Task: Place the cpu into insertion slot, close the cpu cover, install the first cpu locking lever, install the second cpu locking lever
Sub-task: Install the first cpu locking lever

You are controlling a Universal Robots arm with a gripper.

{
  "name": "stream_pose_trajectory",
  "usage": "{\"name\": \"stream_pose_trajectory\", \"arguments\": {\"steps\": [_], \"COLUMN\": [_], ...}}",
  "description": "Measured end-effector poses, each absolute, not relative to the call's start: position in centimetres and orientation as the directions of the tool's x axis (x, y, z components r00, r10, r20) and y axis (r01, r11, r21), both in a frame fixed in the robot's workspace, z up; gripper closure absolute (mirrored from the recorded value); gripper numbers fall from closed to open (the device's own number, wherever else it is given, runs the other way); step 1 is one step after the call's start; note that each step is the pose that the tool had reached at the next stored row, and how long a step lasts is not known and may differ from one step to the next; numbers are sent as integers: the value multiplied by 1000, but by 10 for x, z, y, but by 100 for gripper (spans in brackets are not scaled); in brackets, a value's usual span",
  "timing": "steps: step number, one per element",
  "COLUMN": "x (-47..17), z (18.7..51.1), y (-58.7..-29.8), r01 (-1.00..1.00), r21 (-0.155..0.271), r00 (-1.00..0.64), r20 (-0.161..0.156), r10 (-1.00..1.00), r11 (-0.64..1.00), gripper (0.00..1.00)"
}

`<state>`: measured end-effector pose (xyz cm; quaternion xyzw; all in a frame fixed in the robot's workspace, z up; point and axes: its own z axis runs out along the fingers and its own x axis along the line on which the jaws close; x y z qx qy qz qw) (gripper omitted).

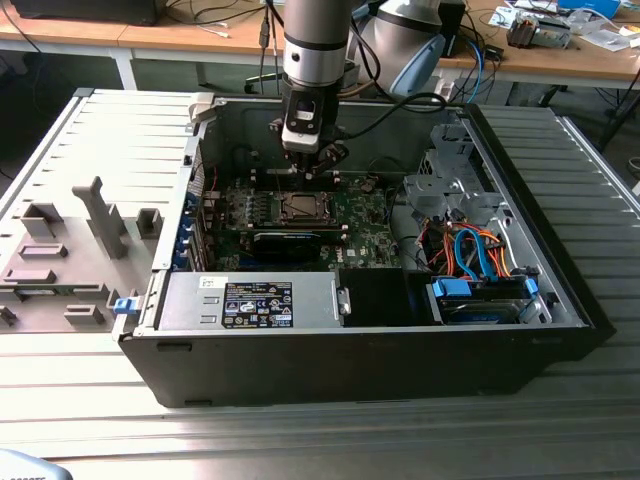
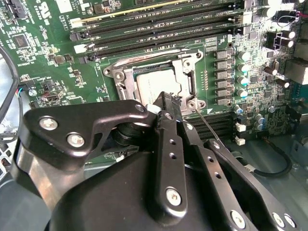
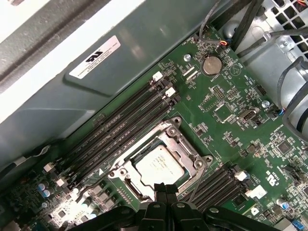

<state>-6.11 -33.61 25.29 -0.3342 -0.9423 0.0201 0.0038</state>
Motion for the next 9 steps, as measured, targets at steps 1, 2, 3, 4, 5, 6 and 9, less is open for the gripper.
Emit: {"name": "stream_pose_trajectory", "arguments": {"steps": [1, 2, 3, 4, 5, 6, 9], "x": [-61, -61, -61, -61, -61, -61, -61], "z": [253, 253, 253, 253, 253, 253, 253], "y": [-336, -336, -336, -336, -336, -336, -336], "r01": [628, 627, 626, 624, 623, 621, 618], "r21": [-40, -40, -40, -40, -40, -40, -40], "r00": [-778, -779, -780, -781, -782, -783, -786], "r20": [-6, -6, -6, -6, -6, -6, -6], "r10": [628, 627, 626, 625, 624, 622, 618], "r11": [777, 778, 779, 780, 781, 783, 785], "gripper": [89, 89, 89, 89, 89, 89, 89]}}
